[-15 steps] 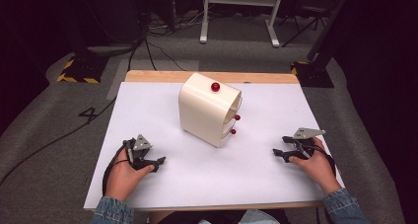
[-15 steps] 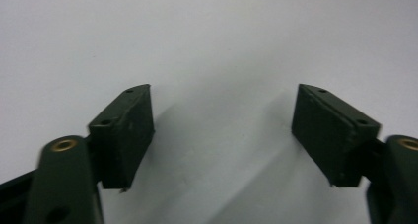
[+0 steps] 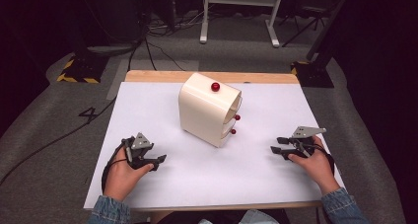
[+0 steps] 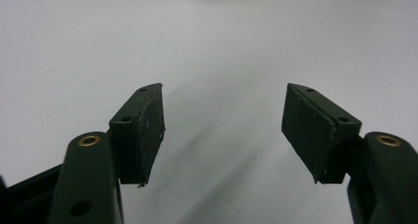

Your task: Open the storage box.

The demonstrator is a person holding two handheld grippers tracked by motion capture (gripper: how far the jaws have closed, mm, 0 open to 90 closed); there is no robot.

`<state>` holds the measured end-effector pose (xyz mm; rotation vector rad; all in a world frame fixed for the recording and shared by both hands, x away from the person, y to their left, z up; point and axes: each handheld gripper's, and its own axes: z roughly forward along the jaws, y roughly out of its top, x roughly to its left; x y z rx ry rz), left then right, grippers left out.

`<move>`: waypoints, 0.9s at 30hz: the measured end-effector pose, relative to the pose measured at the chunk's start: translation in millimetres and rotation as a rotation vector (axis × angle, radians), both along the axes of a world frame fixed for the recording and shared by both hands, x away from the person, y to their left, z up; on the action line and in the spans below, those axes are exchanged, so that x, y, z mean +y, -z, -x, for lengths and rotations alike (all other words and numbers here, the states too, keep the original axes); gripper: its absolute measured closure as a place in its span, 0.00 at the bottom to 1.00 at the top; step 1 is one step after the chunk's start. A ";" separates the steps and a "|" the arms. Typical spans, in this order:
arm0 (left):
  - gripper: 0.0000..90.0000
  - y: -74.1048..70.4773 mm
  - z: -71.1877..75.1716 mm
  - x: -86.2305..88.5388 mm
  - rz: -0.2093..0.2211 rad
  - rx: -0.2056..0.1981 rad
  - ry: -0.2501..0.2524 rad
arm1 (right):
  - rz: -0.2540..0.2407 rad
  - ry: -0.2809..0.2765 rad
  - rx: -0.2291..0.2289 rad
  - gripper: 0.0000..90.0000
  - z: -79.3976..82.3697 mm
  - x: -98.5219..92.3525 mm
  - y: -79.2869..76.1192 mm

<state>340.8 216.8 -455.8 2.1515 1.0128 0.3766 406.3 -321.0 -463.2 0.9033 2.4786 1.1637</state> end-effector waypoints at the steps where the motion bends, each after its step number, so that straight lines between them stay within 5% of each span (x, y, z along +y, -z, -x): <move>1: 0.37 -2.3 1.5 0.1 0.009 -0.017 0.001 | -0.007 -0.007 -0.001 0.55 0.3 1.5 -3.0; 6: 0.40 -12.0 8.1 0.2 0.087 -0.038 0.017 | -0.047 -0.025 -0.010 0.58 0.7 7.1 -12.4; 14: 0.42 -8.7 8.4 -3.6 0.037 -0.071 0.018 | -0.136 -0.089 -0.053 0.62 -2.9 29.6 -25.3; 27: 0.39 19.4 3.1 4.0 -0.069 0.040 -0.041 | -0.183 -0.196 -0.065 0.66 -27.5 81.6 -23.9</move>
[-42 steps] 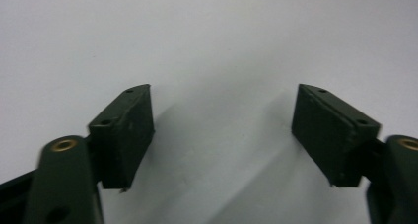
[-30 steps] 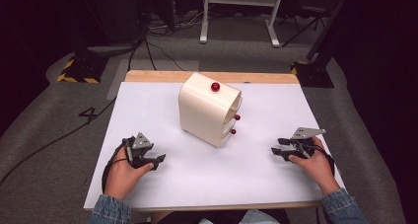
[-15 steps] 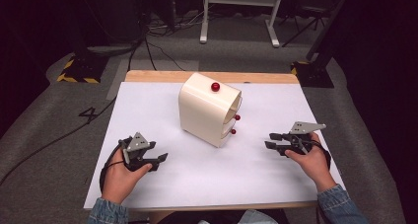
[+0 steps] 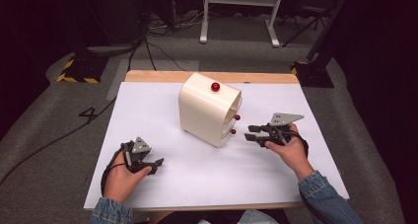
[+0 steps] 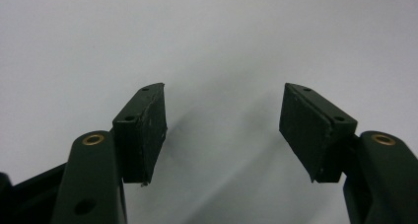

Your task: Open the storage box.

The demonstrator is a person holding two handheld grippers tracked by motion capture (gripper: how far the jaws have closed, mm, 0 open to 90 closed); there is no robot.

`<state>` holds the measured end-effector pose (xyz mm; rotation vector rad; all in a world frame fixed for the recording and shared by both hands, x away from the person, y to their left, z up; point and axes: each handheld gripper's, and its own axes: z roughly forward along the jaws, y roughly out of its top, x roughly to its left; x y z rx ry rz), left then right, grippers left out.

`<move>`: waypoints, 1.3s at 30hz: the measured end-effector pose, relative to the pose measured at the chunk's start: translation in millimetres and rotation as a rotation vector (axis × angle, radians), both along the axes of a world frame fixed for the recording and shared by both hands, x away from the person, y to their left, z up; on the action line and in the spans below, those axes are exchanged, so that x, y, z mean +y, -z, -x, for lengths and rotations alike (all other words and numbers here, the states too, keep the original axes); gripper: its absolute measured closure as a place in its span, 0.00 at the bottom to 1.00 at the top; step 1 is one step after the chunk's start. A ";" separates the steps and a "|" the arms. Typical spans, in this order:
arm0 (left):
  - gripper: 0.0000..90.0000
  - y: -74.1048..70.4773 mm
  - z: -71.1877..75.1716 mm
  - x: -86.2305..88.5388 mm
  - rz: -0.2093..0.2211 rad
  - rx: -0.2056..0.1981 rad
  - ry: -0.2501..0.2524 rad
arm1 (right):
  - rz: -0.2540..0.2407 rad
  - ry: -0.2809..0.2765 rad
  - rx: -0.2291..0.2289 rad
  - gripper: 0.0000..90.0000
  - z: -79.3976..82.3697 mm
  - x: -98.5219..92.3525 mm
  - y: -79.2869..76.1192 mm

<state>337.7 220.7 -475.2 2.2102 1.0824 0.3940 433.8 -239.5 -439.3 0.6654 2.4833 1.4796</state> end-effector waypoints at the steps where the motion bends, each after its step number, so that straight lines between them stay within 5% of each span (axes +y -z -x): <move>1: 0.37 1.2 -0.1 0.2 0.010 0.002 -0.007 | -0.001 -0.006 0.000 0.67 -1.0 3.9 1.1; 13: 0.34 5.9 1.7 2.6 0.045 -0.025 -0.006 | 0.017 -0.035 -0.011 0.74 -7.7 32.6 17.5; 19: 0.34 6.0 1.7 2.3 0.045 -0.024 -0.005 | 0.022 -0.023 -0.011 0.81 -11.2 34.6 22.4; 39: 0.36 5.2 2.3 1.5 0.040 -0.028 -0.017 | 0.008 0.001 0.011 0.82 -3.5 23.2 21.0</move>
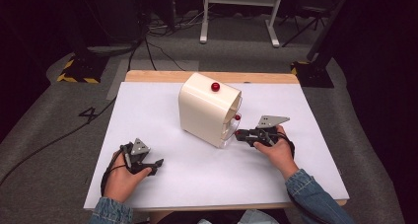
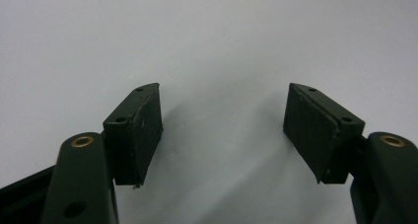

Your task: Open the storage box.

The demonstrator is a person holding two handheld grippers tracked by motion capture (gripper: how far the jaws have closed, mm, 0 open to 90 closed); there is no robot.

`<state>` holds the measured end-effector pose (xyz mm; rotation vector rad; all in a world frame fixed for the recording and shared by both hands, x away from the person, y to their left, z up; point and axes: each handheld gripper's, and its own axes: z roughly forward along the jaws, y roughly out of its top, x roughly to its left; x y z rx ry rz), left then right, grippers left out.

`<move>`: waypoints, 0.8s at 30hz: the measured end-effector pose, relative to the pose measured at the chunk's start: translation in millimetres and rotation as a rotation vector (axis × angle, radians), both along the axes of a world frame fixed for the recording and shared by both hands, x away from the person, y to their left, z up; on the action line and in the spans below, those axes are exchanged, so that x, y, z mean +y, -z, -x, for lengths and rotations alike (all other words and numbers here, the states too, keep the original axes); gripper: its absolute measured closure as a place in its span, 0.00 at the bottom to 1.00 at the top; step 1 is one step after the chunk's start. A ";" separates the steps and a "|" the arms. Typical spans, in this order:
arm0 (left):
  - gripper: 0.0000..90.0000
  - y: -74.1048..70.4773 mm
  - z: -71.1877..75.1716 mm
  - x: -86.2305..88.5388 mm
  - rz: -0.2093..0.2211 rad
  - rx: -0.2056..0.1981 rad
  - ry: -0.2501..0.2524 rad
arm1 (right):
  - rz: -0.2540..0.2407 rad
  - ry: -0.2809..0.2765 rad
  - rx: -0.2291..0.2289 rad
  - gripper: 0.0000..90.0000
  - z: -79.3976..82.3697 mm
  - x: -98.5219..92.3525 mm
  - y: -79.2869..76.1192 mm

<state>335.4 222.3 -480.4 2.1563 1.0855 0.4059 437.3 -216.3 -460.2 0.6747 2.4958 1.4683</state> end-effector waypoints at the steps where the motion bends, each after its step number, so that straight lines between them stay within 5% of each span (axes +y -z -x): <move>1: 0.36 -0.3 0.3 -0.4 -0.005 -0.002 -0.001 | 0.001 0.002 0.003 0.82 1.8 -2.7 -0.3; 24: 0.38 -3.4 -6.8 -6.9 -0.024 -0.037 -0.004 | -0.009 0.052 -0.002 0.83 44.4 -60.1 -8.4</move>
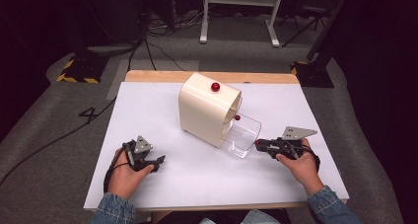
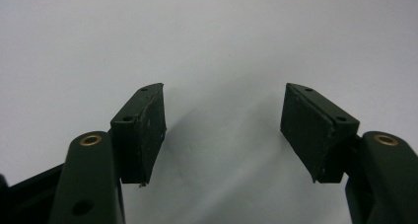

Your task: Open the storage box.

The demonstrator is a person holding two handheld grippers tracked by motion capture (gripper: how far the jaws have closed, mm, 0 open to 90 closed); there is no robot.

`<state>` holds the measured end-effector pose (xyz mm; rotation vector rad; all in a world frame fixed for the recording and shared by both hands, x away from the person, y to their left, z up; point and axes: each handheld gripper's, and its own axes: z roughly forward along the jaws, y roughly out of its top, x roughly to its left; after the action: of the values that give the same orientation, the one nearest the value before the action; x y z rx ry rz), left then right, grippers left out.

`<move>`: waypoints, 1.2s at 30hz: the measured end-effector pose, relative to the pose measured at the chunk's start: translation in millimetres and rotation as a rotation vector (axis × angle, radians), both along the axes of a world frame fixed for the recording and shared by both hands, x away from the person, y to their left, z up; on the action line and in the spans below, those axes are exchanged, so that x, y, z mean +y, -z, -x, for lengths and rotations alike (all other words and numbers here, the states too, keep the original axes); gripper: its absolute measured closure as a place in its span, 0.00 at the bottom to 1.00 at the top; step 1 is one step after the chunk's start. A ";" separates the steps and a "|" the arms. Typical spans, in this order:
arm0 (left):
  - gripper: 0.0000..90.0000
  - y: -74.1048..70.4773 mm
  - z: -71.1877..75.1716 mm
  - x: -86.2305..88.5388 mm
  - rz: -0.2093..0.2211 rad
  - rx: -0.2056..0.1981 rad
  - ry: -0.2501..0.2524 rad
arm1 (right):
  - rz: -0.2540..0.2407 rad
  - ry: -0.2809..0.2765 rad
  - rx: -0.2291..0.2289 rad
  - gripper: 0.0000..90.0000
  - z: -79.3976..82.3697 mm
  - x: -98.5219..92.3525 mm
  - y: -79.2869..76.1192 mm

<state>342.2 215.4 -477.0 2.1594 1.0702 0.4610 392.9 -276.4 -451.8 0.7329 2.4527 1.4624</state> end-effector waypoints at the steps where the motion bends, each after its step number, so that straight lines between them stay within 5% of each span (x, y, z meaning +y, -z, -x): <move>1: 0.38 -0.1 -0.1 -0.2 -0.001 0.000 -0.001 | -0.002 0.003 0.005 0.82 1.9 -2.6 0.2; 16: 0.38 0.2 -1.0 -1.2 0.000 0.004 0.000 | 0.066 -0.002 0.057 0.82 1.0 -8.5 19.9; 20: 0.37 0.0 -1.0 -1.2 0.002 0.004 0.003 | 0.081 0.000 0.048 0.73 -0.1 -9.1 21.5; 32: 0.37 0.7 -1.8 -2.2 0.003 0.007 0.001 | 0.086 0.034 -0.013 0.69 6.4 -19.4 -0.6; 36: 0.36 2.1 -2.5 -2.3 -0.012 0.011 0.006 | 0.072 0.028 -0.043 0.69 4.9 -18.2 -18.9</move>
<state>344.6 213.1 -479.1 2.1779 1.0687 0.4548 388.0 -294.6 -432.9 0.7109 2.4394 1.3584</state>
